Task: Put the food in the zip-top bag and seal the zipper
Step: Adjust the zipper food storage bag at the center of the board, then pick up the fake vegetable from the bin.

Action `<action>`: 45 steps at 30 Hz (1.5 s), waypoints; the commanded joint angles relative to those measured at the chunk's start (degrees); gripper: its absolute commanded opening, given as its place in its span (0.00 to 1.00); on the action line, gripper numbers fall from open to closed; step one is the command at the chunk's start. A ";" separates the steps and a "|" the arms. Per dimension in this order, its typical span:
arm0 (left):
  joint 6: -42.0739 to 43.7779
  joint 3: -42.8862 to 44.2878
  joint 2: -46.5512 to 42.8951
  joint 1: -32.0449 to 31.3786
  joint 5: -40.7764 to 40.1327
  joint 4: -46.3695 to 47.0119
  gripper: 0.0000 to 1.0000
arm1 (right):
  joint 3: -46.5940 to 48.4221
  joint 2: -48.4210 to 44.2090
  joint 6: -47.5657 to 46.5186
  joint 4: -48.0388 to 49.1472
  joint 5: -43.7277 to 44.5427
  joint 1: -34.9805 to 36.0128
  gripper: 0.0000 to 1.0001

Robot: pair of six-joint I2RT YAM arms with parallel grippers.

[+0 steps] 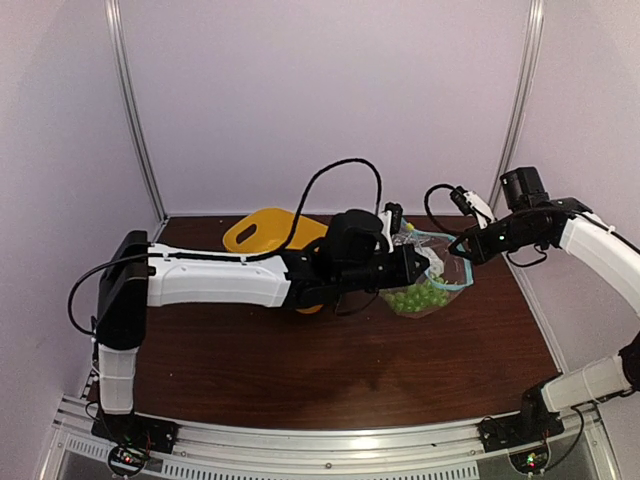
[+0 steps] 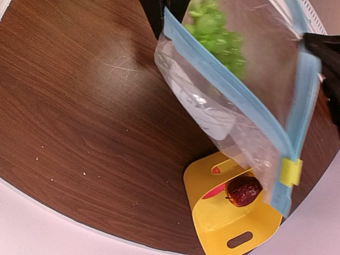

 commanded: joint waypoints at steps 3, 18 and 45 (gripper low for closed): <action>3.39 2.15 3.81 0.22 -1.57 -4.21 0.00 | 1.75 -5.93 1.01 1.69 -0.78 0.99 0.00; 14.51 -2.85 -6.69 7.56 -1.52 -18.36 0.67 | -0.79 -2.39 -0.76 2.62 10.00 0.99 0.00; 36.65 21.74 13.63 26.88 -12.76 -65.34 0.88 | -4.53 -4.75 -0.38 3.94 5.99 1.10 0.00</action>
